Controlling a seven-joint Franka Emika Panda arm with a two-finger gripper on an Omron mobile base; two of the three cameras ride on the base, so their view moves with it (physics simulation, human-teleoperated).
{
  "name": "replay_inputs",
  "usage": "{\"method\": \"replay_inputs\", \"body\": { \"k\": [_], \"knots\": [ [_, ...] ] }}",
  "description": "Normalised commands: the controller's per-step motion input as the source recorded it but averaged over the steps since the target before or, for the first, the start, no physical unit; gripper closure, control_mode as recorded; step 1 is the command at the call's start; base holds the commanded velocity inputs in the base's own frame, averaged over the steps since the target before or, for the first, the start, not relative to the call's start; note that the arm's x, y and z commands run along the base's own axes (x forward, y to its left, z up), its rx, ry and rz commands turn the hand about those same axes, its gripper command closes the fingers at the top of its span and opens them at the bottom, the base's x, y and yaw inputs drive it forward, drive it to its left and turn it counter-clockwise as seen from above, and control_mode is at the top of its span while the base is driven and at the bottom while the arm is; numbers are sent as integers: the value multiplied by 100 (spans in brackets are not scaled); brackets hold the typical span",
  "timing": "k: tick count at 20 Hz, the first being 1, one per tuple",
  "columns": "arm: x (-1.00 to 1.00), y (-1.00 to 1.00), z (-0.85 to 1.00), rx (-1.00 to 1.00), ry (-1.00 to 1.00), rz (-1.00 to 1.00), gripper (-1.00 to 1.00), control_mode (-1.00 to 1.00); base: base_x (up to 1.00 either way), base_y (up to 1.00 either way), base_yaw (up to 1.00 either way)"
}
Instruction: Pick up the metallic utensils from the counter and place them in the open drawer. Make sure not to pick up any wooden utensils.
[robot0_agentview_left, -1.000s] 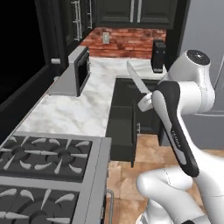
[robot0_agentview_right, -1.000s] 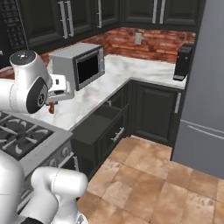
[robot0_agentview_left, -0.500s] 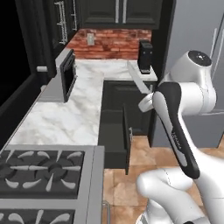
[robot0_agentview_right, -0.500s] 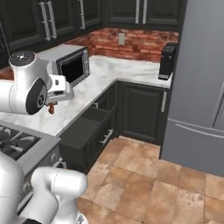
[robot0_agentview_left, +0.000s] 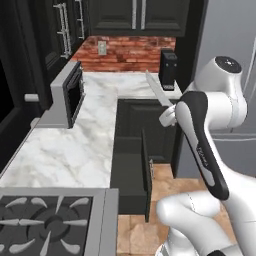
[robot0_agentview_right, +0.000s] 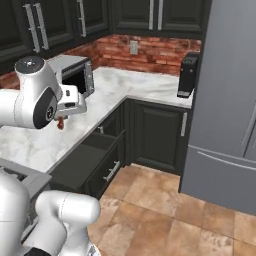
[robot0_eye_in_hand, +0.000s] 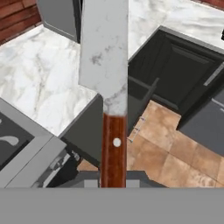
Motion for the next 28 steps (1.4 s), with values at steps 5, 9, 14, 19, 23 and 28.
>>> {"method": "replay_inputs", "body": {
  "k": [5, 9, 14, 19, 23, 28],
  "knots": [
    [0, 0, 0, 0, 0, 0, 100, 100, -43, 60, -11],
    [0, 0, 0, 0, 0, 0, 100, 100, 24, 83, -17],
    [0, 0, 0, 0, 0, 0, 100, 100, 60, 21, 0],
    [0, 0, 0, 0, 0, 0, 100, 100, 10, 11, 10],
    [17, 1, -7, 6, 0, 3, 100, -100, 11, 8, 4],
    [30, 1, -32, 17, 1, 4, 100, -100, 0, 0, 0]
  ]
}}
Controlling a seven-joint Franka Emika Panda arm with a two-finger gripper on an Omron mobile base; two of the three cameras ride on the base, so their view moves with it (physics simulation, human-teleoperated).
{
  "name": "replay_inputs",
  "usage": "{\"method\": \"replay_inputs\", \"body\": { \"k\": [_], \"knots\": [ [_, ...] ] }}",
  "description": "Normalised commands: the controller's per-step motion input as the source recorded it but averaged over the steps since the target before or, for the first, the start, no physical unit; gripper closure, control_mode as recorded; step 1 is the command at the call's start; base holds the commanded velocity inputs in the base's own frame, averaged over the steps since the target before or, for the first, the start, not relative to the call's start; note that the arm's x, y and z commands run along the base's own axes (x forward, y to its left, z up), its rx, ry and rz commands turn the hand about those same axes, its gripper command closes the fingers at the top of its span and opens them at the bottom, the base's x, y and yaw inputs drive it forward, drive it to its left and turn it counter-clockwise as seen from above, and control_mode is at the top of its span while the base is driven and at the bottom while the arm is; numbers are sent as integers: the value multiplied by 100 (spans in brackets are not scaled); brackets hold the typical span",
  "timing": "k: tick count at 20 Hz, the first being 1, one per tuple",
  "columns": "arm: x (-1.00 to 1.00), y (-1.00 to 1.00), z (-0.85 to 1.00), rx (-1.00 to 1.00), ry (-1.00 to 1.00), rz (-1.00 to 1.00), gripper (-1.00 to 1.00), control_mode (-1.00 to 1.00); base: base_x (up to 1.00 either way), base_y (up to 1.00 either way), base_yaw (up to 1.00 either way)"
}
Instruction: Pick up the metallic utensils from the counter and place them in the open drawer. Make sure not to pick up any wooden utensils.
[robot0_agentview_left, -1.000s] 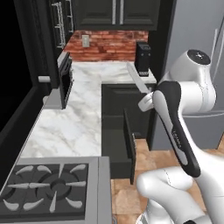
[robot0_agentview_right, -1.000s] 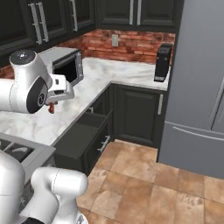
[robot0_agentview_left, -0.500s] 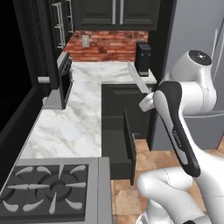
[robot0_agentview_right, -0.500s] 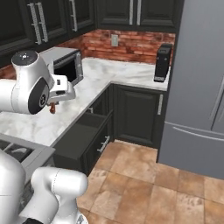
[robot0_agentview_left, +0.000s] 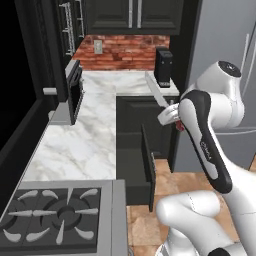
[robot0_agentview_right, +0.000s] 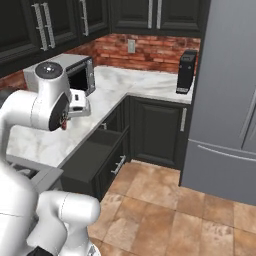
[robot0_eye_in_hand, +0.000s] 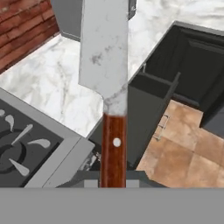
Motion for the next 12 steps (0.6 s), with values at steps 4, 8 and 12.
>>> {"method": "replay_inputs", "body": {
  "k": [4, 8, 12],
  "knots": [
    [29, 0, -44, 25, 6, -2, 100, -100, 0, 0, 0],
    [36, 0, -46, 19, 19, -12, 100, -100, 0, 0, 0],
    [23, 6, -49, 23, 12, -15, 100, -100, 0, 0, 0]
  ]
}}
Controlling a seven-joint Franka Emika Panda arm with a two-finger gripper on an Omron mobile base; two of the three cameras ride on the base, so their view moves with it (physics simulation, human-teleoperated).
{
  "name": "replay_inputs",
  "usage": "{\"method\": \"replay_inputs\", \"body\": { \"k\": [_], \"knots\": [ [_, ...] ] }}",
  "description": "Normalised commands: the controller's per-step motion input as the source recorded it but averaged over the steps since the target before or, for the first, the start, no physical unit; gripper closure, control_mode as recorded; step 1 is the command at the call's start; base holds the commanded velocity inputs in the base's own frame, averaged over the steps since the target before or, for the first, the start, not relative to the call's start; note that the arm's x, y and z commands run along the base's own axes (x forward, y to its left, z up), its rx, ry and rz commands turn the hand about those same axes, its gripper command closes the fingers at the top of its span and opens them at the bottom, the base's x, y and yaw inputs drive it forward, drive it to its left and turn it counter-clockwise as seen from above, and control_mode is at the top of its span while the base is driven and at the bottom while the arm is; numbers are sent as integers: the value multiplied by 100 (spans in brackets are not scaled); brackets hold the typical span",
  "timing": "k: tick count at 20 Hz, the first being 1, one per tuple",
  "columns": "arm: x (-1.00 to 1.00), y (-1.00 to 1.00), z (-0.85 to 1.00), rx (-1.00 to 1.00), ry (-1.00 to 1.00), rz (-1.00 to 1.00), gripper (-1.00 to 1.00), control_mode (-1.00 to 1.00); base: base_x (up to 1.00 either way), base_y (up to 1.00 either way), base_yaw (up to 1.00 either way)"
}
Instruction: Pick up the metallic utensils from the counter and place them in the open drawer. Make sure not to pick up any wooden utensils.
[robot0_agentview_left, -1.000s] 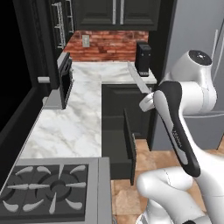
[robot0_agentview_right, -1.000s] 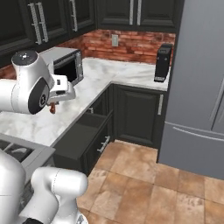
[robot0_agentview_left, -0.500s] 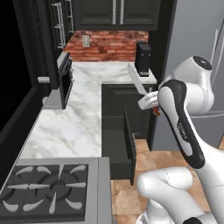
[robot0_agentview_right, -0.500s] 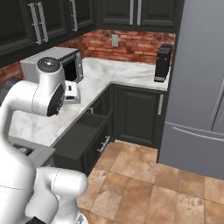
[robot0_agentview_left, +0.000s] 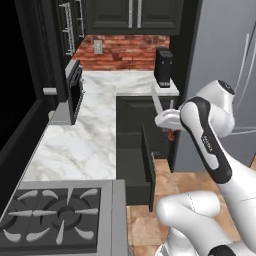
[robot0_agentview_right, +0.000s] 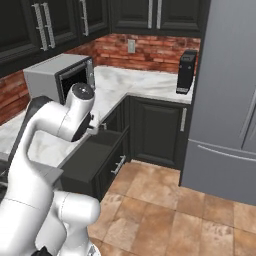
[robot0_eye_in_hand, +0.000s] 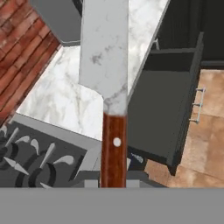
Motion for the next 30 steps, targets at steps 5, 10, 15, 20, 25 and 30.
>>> {"method": "replay_inputs", "body": {
  "k": [5, 10, 15, 20, 25, 30],
  "knots": [
    [43, 8, -49, 5, 21, -17, 100, -100, 0, 0, 0],
    [41, 0, -50, 1, 30, -11, 100, -100, 0, 0, 0],
    [13, -3, -48, 9, 5, -2, 100, -100, 0, 0, 0],
    [15, -1, -50, 12, -1, 1, 100, -100, 0, 0, 0],
    [20, 0, -50, 0, -1, 4, 100, -100, 0, 0, 0],
    [37, 0, -47, 0, 2, 3, 100, -100, 0, 0, 0]
  ]
}}
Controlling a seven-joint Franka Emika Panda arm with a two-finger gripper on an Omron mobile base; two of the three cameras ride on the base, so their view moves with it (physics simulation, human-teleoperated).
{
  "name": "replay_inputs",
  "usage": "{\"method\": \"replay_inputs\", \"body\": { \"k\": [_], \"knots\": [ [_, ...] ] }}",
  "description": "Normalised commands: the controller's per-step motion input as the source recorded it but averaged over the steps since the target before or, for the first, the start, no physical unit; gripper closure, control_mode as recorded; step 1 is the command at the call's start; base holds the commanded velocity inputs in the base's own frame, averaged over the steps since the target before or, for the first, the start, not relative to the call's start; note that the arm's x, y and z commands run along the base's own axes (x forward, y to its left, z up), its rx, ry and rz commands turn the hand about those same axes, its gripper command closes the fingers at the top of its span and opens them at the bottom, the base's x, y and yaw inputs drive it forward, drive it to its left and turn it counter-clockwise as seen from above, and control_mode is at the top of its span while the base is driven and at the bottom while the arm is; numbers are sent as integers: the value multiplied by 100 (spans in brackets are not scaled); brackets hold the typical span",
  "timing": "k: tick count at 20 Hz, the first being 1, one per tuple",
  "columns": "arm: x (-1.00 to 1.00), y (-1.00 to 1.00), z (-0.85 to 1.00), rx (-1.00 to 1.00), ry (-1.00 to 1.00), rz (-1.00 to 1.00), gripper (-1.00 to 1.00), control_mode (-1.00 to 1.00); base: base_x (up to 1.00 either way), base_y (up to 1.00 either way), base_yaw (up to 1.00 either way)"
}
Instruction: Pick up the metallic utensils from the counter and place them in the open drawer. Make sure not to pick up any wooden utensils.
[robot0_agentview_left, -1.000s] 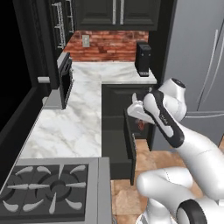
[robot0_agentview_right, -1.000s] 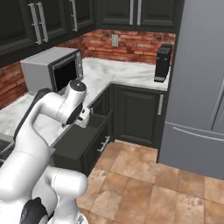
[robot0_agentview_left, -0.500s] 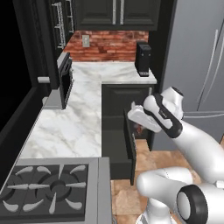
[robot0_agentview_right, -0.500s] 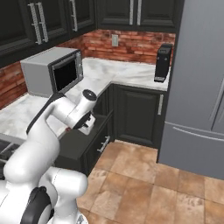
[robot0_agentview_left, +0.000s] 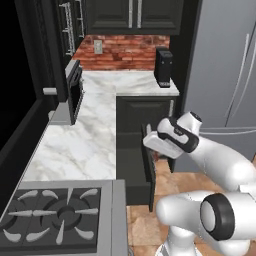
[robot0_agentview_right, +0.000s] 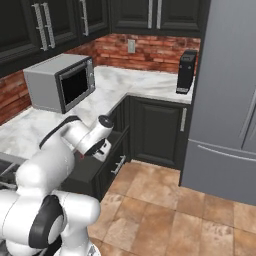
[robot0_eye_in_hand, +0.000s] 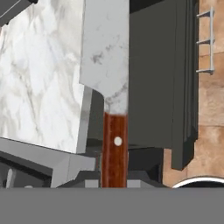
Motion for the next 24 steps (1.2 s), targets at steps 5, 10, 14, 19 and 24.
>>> {"method": "replay_inputs", "body": {
  "k": [5, 10, 14, 19, 24],
  "knots": [
    [36, 0, -41, 1, 4, 2, 100, -100, 0, 0, 0],
    [31, 0, -27, 1, 1, 2, 100, -100, 0, 0, 0],
    [31, 0, -33, 0, 0, 1, 100, -100, 0, 0, 0],
    [29, 0, -40, 0, 1, 1, 100, -100, 0, 0, 0],
    [29, 0, -37, 0, 1, 0, 100, -100, 0, 0, 0]
  ]
}}
